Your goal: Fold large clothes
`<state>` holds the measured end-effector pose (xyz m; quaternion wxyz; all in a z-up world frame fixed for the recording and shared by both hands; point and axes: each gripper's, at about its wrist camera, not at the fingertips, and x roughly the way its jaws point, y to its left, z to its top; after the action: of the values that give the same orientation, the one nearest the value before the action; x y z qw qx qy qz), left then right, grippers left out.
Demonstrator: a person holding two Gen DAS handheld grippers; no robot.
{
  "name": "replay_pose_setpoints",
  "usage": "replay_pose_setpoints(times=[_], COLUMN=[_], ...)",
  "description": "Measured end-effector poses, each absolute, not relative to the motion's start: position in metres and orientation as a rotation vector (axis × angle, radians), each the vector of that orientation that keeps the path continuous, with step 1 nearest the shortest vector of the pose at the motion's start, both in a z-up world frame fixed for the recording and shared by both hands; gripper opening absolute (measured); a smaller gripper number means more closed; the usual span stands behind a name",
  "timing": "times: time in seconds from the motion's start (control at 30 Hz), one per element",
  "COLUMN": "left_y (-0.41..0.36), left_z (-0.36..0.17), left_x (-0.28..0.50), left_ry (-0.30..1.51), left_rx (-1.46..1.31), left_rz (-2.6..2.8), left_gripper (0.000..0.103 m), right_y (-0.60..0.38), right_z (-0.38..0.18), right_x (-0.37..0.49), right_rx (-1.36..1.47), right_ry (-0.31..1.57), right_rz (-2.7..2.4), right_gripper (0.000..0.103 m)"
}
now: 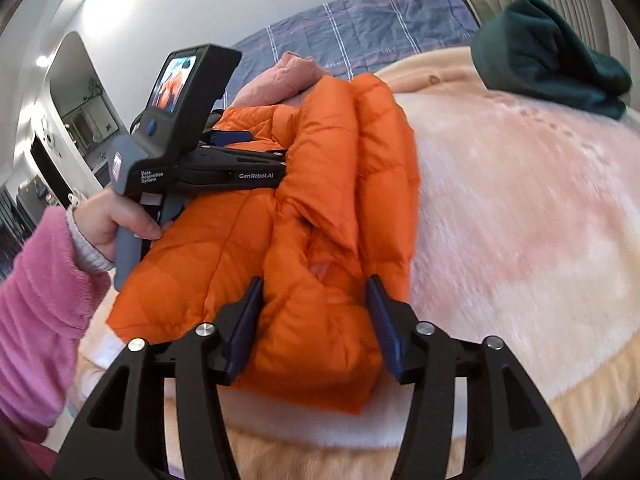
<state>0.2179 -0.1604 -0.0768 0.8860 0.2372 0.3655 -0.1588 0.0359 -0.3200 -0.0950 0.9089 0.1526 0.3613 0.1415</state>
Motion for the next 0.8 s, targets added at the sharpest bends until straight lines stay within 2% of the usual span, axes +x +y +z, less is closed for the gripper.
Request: replay_pose_setpoints(times=[0.3, 0.37, 0.4, 0.43, 0.6, 0.8], left_y=[-0.162, -0.162, -0.162, -0.162, -0.161, -0.161], left_z=[-0.078, -0.078, -0.078, -0.078, -0.078, -0.078], left_x=[0.215, 0.215, 0.215, 0.215, 0.215, 0.215], left_ry=[0.74, 0.74, 0.74, 0.74, 0.739, 0.74], left_rx=[0.5, 0.499, 0.499, 0.499, 0.497, 0.495], left_rz=[-0.318, -0.319, -0.32, -0.319, -0.32, -0.322], left_gripper=[0.082, 0.082, 0.082, 0.082, 0.082, 0.082], right_y=[-0.325, -0.334, -0.34, -0.345, -0.355, -0.35], right_z=[-0.087, -0.086, -0.087, -0.089, -0.114, -0.117], right_x=[0.017, 0.014, 0.015, 0.016, 0.03, 0.047], right_rx=[0.353, 0.412, 0.449, 0.482, 0.638, 0.74], right_ry=[0.763, 0.758, 0.764, 0.776, 0.883, 0.925], right_rz=[0.266, 0.277, 0.278, 0.273, 0.305, 0.383], right_gripper=[0.056, 0.065, 0.074, 0.076, 0.08, 0.082])
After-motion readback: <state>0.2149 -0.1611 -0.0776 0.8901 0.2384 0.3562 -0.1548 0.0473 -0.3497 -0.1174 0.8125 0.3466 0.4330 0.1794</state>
